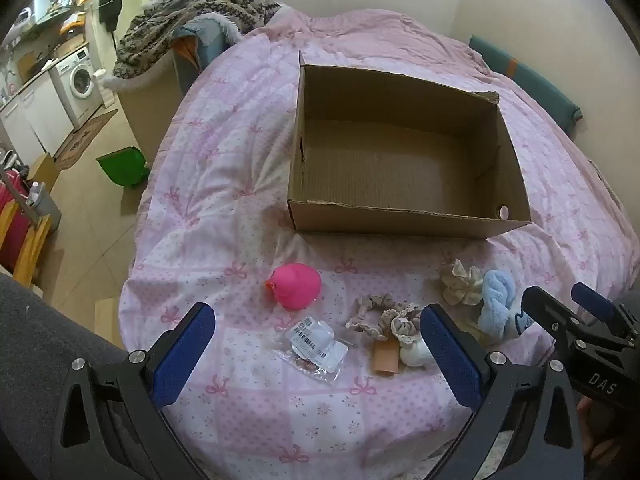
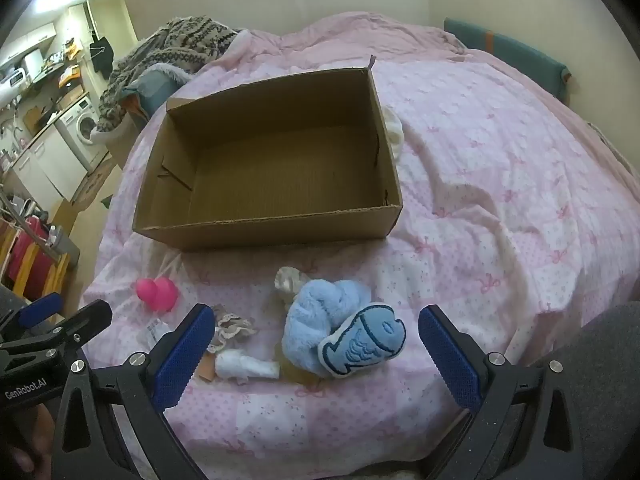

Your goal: Organize soft objects

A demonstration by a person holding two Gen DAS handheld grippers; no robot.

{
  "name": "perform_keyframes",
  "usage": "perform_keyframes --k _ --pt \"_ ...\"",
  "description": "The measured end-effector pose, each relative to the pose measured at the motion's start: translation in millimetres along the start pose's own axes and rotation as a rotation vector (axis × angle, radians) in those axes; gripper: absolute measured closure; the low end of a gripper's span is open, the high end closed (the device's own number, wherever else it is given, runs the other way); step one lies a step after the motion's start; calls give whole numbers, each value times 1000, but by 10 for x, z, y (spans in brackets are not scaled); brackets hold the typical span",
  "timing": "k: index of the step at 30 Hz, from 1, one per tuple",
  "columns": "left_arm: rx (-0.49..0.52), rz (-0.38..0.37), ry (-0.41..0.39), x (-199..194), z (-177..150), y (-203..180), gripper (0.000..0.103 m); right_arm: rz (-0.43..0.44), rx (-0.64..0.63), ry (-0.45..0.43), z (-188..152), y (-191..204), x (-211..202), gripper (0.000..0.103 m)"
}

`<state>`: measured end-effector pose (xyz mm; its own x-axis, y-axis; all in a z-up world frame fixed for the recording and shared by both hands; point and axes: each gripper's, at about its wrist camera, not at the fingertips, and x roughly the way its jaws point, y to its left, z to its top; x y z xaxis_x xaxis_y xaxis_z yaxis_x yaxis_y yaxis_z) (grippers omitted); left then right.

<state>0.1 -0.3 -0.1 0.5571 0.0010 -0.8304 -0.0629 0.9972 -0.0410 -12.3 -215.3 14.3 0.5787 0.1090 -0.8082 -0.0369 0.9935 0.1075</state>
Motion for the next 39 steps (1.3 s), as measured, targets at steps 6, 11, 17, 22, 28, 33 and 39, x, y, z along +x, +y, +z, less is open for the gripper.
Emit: perform_keyframes --k 6,11,17,22,28,33,39 --pt "8 -1 -1 -4 -13 -37 1 -2 -2 2 -2 1 -1 0" --pt "-6 -3 5 7 -2 -1 1 -3 -3 2 -2 2 0 0" --pt "-5 -3 4 9 -1 -2 1 -4 -3 1 -2 3 4 0" --pt "-7 -4 5 10 -11 25 1 -5 -3 1 0 2 3 0" --pt "-7 -5 6 11 -11 25 1 -5 -3 2 2 0 3 0" --pt "-7 -4 6 12 -15 28 1 -5 -3 1 -1 -3 2 0" --pt "-7 -5 7 14 -12 30 1 -6 -2 1 -4 -6 3 0"
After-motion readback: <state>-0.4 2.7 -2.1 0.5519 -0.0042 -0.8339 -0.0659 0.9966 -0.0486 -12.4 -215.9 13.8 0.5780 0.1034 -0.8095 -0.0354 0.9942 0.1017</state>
